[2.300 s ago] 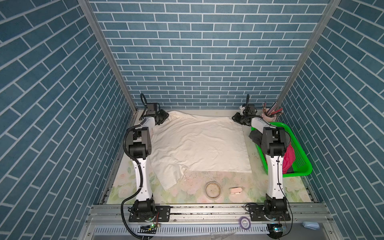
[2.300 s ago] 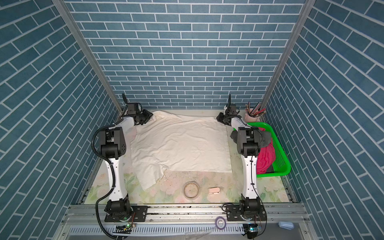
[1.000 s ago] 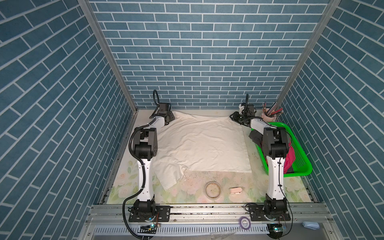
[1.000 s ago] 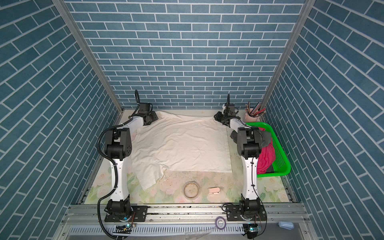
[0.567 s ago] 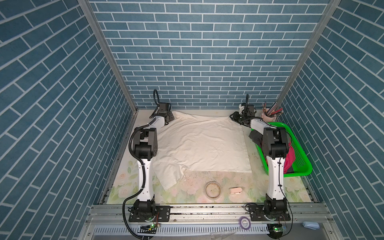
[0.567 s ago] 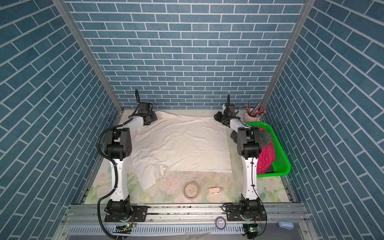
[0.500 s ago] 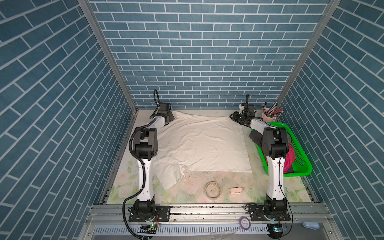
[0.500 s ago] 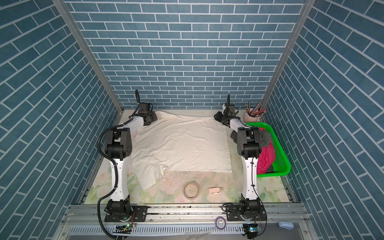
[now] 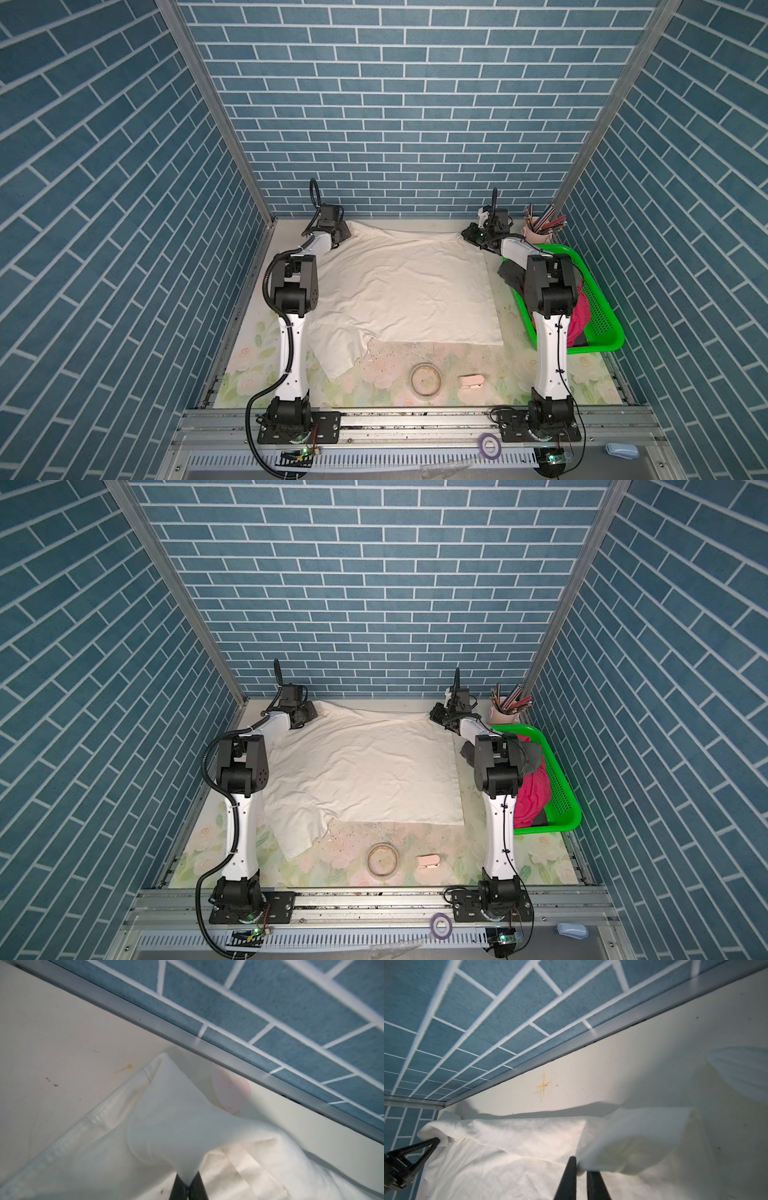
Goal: Fold and stack the t-shirts
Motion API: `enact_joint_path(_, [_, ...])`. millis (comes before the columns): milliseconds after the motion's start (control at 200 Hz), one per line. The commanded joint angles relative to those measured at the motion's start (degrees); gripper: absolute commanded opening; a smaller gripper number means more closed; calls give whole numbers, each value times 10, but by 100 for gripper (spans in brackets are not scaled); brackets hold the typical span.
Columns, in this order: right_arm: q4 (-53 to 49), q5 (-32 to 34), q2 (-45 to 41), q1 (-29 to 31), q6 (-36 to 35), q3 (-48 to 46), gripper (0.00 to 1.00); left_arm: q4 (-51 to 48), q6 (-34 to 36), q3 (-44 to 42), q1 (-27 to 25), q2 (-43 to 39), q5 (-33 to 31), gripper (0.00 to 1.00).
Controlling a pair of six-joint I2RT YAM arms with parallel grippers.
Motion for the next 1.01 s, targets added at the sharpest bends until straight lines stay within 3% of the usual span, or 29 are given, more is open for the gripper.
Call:
enact_joint_path(0, [-11,-5,-26,1,-4,10,6,-9,-31,21,15,-51,53,0])
enact_joint_path(365, [-43,11,-60,1,-16,16,3,23,-132,-52,71,-152,199,0])
enact_joint_path(1000, [-119,79,-173,12,-86,-105,0,170,-211,-346,86,-293,274,0])
